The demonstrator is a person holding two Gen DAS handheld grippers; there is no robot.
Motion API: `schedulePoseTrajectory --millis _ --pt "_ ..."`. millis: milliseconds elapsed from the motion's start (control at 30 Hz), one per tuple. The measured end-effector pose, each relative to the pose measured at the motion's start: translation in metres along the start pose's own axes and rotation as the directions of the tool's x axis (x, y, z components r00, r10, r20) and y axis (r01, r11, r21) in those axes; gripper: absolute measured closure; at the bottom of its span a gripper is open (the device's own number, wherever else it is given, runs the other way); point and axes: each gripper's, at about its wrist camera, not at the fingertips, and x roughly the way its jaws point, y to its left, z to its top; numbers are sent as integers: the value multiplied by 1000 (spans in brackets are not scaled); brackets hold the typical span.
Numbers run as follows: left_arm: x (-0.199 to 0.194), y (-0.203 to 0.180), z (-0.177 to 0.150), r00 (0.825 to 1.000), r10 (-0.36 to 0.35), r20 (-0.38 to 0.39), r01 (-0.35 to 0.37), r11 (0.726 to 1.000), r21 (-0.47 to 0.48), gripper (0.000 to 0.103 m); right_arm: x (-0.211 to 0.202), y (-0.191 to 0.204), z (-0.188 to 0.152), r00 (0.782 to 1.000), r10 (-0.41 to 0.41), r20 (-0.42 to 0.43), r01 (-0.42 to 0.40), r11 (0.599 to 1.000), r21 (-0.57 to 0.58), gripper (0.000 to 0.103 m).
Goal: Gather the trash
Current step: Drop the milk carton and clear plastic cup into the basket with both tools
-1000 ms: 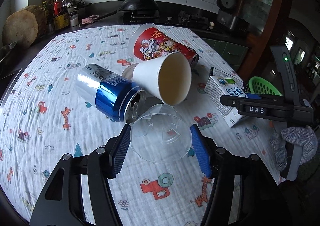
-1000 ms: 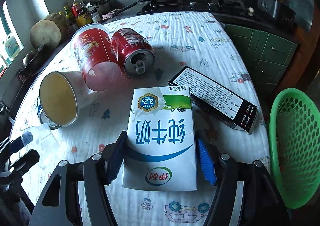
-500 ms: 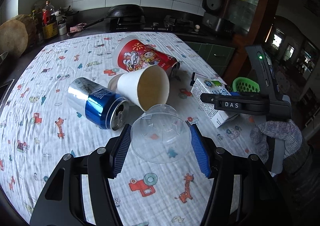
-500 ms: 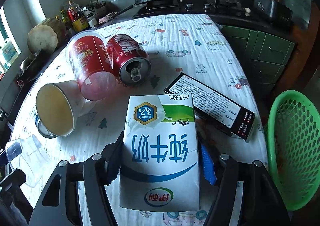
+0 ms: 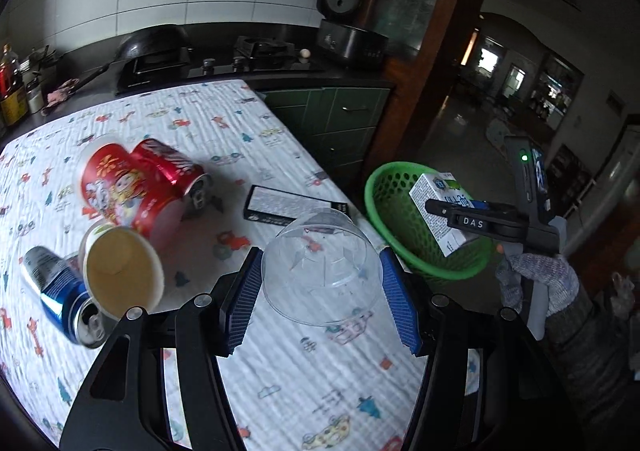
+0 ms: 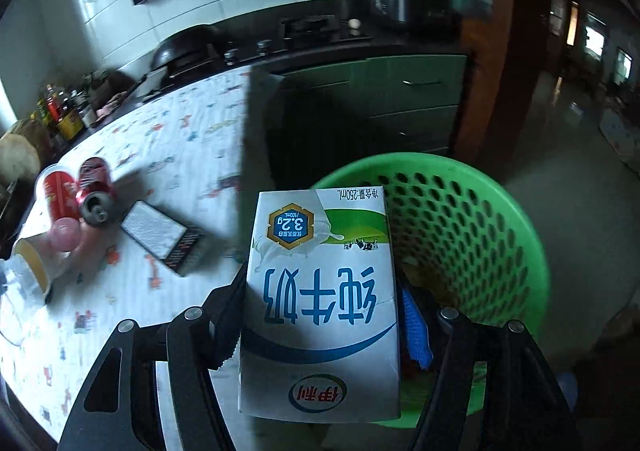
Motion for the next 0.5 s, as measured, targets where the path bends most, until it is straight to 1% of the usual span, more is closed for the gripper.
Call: schedulePoseTrajectory --millis 133,233,333,433,500 --pt "30 -26 20 998 -50 -24 51 998 36 45 17 -52 -5 999 -47 -14 48 995 86 39" --pt "53 -40 31 995 -90 -49 93 994 54 45 25 -76 -8 999 -51 -18 53 990 134 38" --pt "72 -57 41 993 -103 -62 109 990 95 44 26 -90 -12 999 -50 -8 50 985 163 31" --pt "94 -72 51 989 -120 -83 129 984 123 44 19 -94 -17 998 -64 14 60 984 168 31" --pt "108 -81 56 988 -123 -98 135 982 134 44 13 -94 -20 998 -59 26 54 985 165 31"
